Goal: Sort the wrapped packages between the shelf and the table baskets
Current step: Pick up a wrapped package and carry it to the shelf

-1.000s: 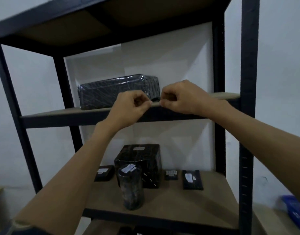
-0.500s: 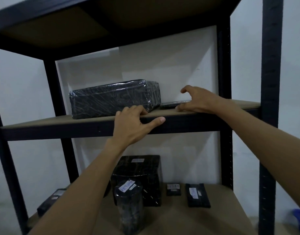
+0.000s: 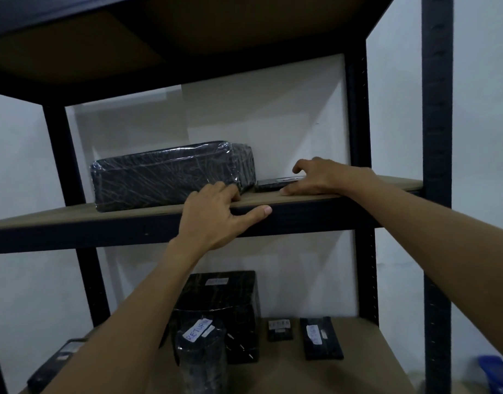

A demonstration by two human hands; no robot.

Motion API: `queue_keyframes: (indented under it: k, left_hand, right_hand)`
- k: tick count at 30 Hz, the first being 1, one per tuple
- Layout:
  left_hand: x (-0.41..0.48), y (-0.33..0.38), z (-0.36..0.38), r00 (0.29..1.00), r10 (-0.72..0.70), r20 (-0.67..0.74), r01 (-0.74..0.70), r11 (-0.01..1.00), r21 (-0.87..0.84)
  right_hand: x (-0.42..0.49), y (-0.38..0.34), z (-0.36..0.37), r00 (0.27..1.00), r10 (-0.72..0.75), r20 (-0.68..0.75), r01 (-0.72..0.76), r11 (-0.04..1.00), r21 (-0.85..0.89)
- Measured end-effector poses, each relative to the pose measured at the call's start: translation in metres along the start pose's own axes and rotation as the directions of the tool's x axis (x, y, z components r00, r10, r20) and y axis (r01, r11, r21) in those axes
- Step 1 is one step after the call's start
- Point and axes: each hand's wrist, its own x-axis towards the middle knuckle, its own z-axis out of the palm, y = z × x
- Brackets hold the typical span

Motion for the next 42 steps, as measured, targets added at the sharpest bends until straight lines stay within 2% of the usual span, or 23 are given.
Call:
queue_keyframes:
  k: [5, 11, 18, 22, 23, 25, 26, 27, 28, 30, 33, 36, 40, 42]
  left_hand:
    - [0.000, 0.000, 0.001, 1.000, 0.007, -0.014, -0.007, 1.000, 0.007]
    - [0.000, 0.000, 0.004, 0.999, -0.003, -0.032, 0.003, 1.000, -0.004]
    - [0.001, 0.002, 0.001, 1.000, -0.026, -0.011, 0.026, 1.000, 0.008]
    - [-0.001, 0.003, 0.002, 0.999, -0.035, -0.020, 0.035, 0.999, 0.002]
    - [-0.001, 0.003, 0.002, 0.999, -0.037, -0.021, 0.037, 0.999, 0.003]
    - [-0.001, 0.002, 0.002, 0.999, -0.043, -0.016, 0.043, 0.999, 0.005]
    - [-0.001, 0.002, 0.002, 0.999, -0.046, -0.011, 0.046, 0.999, 0.000]
    - [-0.001, 0.002, 0.003, 0.999, -0.050, -0.009, 0.050, 0.999, -0.006]
    - [-0.001, 0.002, 0.003, 0.999, -0.052, -0.009, 0.052, 0.999, -0.009]
    - [-0.001, 0.001, 0.003, 0.999, -0.053, -0.010, 0.053, 0.999, -0.006]
    - [-0.002, 0.002, 0.002, 0.999, -0.054, -0.006, 0.054, 0.998, -0.008]
    - [-0.001, 0.002, 0.000, 0.998, -0.057, 0.001, 0.057, 0.998, -0.016]
    - [-0.001, 0.002, 0.000, 0.998, -0.059, 0.007, 0.059, 0.998, -0.023]
    - [-0.001, 0.002, 0.001, 0.998, -0.058, 0.002, 0.058, 0.998, -0.019]
  right_hand:
    - [0.014, 0.002, 0.001, 0.978, 0.093, 0.185, -0.096, 0.995, 0.003]
    - [0.021, 0.000, 0.000, 0.967, 0.094, 0.236, -0.093, 0.996, -0.015]
    - [0.005, 0.002, -0.007, 0.993, -0.013, 0.117, 0.033, 0.985, -0.172]
    - [-0.013, 0.004, -0.018, 0.996, -0.084, 0.038, 0.086, 0.995, -0.057]
    - [-0.016, 0.005, -0.018, 0.997, -0.065, -0.034, 0.064, 0.998, -0.029]
    - [-0.018, 0.011, -0.015, 0.976, 0.022, -0.218, -0.047, 0.993, -0.108]
    - [-0.018, 0.014, -0.012, 0.964, 0.089, -0.249, -0.131, 0.979, -0.158]
    - [-0.017, 0.016, -0.010, 0.962, 0.167, -0.218, -0.206, 0.963, -0.174]
    - [-0.016, 0.018, -0.008, 0.961, 0.230, -0.154, -0.254, 0.955, -0.156]
    - [-0.016, 0.019, -0.009, 0.962, 0.260, -0.082, -0.265, 0.962, -0.057]
    - [-0.019, 0.023, -0.012, 0.971, 0.217, -0.105, -0.186, 0.951, 0.246]
    - [-0.024, 0.025, -0.013, 0.967, 0.220, -0.127, -0.127, 0.851, 0.509]
    - [-0.027, 0.024, -0.014, 0.965, 0.184, -0.186, -0.053, 0.835, 0.548]
    - [-0.030, 0.024, -0.015, 0.975, 0.126, -0.186, 0.014, 0.791, 0.611]
